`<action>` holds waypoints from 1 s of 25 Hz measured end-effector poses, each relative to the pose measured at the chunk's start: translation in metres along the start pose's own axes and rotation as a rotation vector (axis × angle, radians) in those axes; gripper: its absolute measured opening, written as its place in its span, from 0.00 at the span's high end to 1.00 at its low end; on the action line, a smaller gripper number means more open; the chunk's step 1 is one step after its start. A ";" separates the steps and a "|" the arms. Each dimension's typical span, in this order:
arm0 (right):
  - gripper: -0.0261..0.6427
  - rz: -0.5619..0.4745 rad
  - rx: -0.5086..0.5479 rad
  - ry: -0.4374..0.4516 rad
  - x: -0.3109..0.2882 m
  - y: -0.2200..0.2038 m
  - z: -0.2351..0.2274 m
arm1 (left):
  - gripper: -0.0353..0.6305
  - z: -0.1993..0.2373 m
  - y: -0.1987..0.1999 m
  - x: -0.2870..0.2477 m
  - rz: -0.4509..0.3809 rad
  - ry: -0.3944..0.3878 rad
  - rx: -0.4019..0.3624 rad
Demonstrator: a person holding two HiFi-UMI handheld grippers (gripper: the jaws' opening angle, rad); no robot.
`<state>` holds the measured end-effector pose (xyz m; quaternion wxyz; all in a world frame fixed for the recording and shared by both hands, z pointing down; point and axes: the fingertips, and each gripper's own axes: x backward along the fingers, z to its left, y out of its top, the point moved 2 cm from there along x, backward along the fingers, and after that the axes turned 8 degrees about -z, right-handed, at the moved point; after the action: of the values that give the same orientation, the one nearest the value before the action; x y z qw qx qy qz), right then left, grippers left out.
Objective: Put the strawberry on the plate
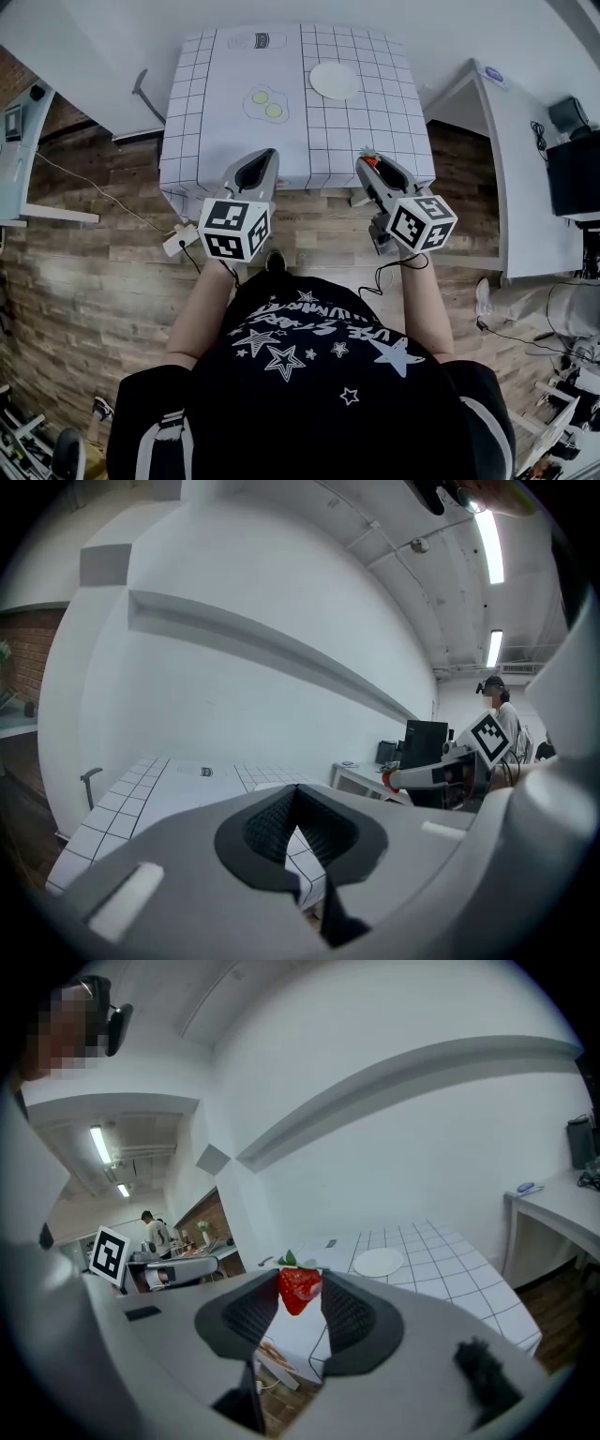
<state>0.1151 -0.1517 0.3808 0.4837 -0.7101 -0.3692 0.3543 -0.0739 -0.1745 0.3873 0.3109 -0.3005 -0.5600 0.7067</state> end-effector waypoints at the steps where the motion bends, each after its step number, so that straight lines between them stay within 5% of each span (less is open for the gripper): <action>1: 0.74 0.004 0.002 -0.006 -0.009 0.002 -0.001 | 0.93 0.008 0.002 -0.004 0.001 -0.004 0.005; 14: 0.74 0.075 -0.009 -0.085 -0.050 -0.010 -0.008 | 0.93 0.053 -0.002 -0.035 0.032 -0.069 0.038; 25: 0.74 0.113 0.002 0.016 -0.112 -0.006 -0.030 | 0.93 0.079 -0.004 -0.062 0.051 -0.012 0.044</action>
<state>0.0868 -0.2597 0.4116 0.4667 -0.7321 -0.3241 0.3757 -0.0957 -0.2700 0.4114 0.2960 -0.3037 -0.5381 0.7284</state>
